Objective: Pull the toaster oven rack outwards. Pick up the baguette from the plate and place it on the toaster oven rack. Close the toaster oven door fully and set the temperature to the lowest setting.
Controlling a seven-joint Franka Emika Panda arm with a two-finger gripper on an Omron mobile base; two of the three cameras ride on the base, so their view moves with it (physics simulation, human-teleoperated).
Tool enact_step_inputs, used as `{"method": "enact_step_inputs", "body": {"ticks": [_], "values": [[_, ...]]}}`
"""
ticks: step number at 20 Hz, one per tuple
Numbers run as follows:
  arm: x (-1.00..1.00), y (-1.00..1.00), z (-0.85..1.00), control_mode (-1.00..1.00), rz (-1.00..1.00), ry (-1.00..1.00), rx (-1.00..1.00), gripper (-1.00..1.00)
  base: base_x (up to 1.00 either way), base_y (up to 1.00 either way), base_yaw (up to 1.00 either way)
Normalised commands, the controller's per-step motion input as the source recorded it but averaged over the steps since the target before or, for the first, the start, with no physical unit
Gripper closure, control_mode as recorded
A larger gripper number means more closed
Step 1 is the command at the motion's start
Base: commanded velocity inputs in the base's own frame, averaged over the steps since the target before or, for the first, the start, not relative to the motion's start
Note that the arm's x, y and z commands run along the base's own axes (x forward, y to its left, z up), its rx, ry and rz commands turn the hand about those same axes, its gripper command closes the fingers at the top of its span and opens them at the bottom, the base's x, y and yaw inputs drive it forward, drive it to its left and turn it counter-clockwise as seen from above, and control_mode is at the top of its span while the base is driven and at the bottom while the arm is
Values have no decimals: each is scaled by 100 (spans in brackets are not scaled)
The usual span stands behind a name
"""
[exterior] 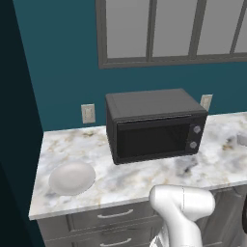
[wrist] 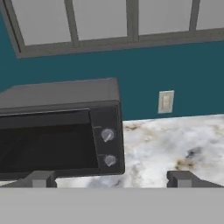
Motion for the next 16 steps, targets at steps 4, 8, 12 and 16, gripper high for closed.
{"method": "enact_step_inputs", "body": {"ticks": [4, 8, 12, 16], "values": [[16, 13, 0, -100, 0, 10, 1, -100, 0, 0, 0], [0, 1, 0, -100, -2, 0, 10, -100, 0, 0, 0], [0, 0, 0, -100, 0, 1, 21, -100, 0, 0, 0], [2, 19, -2, -100, -3, 20, 13, -100, 0, 0, 0]]}}
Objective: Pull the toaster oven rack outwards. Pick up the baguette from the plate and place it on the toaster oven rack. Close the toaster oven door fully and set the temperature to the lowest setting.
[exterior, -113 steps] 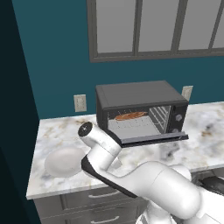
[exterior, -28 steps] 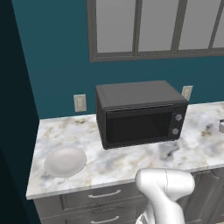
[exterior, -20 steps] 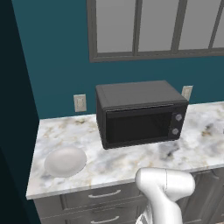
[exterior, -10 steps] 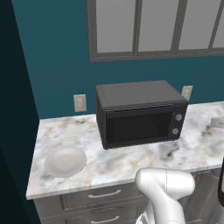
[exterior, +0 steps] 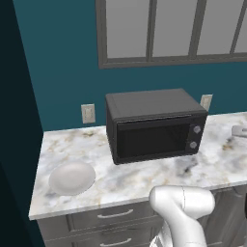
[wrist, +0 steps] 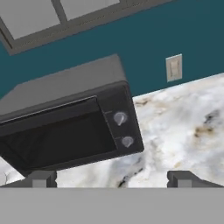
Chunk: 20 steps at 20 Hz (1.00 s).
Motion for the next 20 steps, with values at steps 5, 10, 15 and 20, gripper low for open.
{"method": "enact_step_inputs", "body": {"ticks": [5, 10, 15, 20], "values": [[8, 17, -10, -100, -5, 22, 12, -100, 0, 0, 0], [6, 2, -13, -100, -7, 13, 13, -100, 0, 0, 0], [5, 1, -19, -100, -8, 0, 11, -100, 0, 0, 0], [10, 6, -16, -100, -8, 0, 7, -100, 0, 0, 0]]}}
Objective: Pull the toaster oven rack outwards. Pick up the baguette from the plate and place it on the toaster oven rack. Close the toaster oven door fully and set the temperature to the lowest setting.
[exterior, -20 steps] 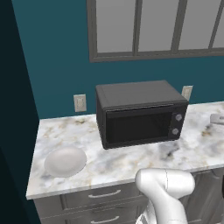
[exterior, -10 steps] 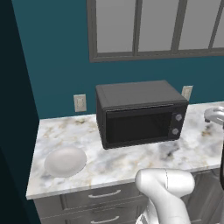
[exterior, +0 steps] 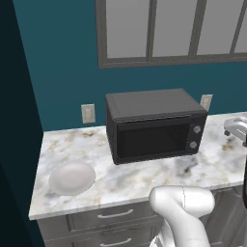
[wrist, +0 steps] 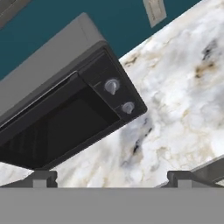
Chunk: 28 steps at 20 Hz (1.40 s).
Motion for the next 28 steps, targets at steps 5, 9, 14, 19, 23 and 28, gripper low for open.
{"method": "enact_step_inputs", "body": {"ticks": [5, 9, 14, 19, 23, 28], "values": [[10, 7, -1, -100, -4, -3, 2, -100, 0, 0, 0], [6, 0, 0, -100, -2, -8, 5, -100, 0, 0, 0], [5, 0, 0, -100, 0, -5, 7, -100, 0, 0, 0], [12, 7, 0, -100, 0, 0, 5, -100, 0, 0, 0], [18, 6, 0, -100, 0, 0, 3, -100, 0, 0, 0], [12, 3, 0, -100, 0, 0, 1, -100, 0, 0, 0]]}}
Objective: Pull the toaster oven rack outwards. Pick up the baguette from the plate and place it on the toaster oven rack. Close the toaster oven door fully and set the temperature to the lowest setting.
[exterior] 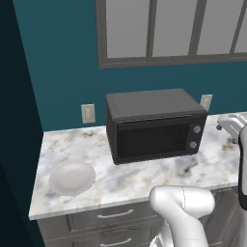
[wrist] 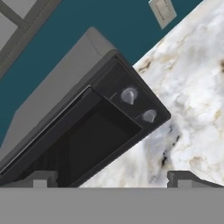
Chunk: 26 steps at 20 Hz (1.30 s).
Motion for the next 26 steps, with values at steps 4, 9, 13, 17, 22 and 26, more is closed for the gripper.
{"method": "enact_step_inputs", "body": {"ticks": [4, 9, 13, 17, 22, 26], "values": [[11, 6, 0, -100, 0, 0, 0, -100, 0, 0, 0], [10, 10, -5, -100, 0, 0, 0, -100, 0, 0, 0], [4, 5, -8, -100, 0, 0, 0, -100, 0, 0, 0], [0, 0, -18, -100, 0, -1, 0, -100, 0, 0, 0], [0, 0, -18, -100, 0, 0, 3, -100, 0, 0, 0], [4, 0, -8, -100, 0, 0, 4, -100, 0, 0, 0]]}}
